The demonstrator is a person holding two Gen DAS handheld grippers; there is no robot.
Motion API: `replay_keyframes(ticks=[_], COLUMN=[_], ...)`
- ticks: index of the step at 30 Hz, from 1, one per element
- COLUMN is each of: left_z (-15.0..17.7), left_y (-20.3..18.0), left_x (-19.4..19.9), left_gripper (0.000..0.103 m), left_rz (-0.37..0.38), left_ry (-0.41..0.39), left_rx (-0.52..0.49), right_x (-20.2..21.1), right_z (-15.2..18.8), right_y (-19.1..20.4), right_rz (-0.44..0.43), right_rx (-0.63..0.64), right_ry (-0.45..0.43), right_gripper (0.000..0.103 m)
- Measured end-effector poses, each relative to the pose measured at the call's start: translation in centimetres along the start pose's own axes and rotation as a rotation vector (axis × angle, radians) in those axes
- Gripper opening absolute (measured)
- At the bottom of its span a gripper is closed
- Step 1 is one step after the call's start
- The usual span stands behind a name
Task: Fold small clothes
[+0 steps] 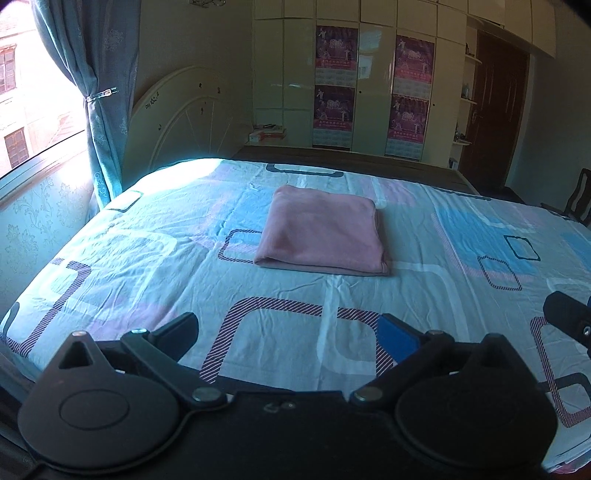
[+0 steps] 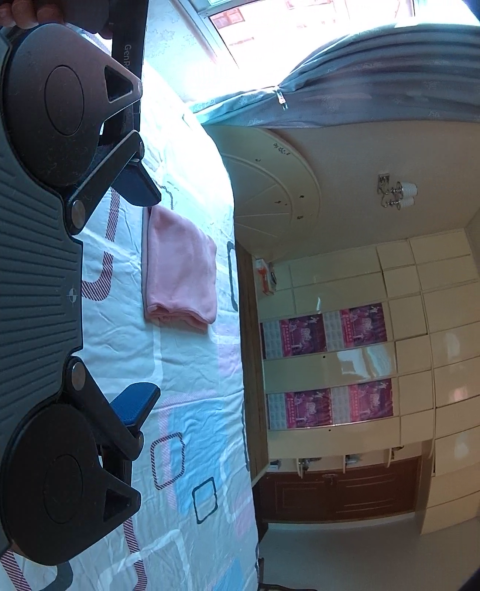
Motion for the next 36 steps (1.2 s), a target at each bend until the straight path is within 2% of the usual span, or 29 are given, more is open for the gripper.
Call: replay_keyframes(ticks=[10, 22, 36], left_z=[0.2, 0.0, 0.1], left_y=[0.7, 0.0, 0.2], left_x=[2.6, 3.4, 3.0], left_gripper=[0.102, 0.102, 0.102], left_rz=[-0.038, -0.030, -0.037], left_ry=[-0.043, -0.078, -0.065], left_rx=[0.014, -0.007, -0.001], right_x=[1.9, 2.3, 2.0], right_z=[-0.7, -0.4, -0.3], right_y=[0.6, 0.2, 0.1], right_rz=[-0.022, -0.023, -0.032], right_rx=[0.014, 0.008, 0.003], right_ry=[-0.044, -0.057, -0.044], right_gripper=[0.101, 0.102, 0.102])
Point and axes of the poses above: each gripper's, at about its wrist camera, not at the fingertips, and x roughly against the way its jaws point, y to its left, z to its underside, the point moved 8 cm from there along -x, roughly the way its jaws point, and after that the axes turned 7 degrees about -z, right-handed, at the moved point
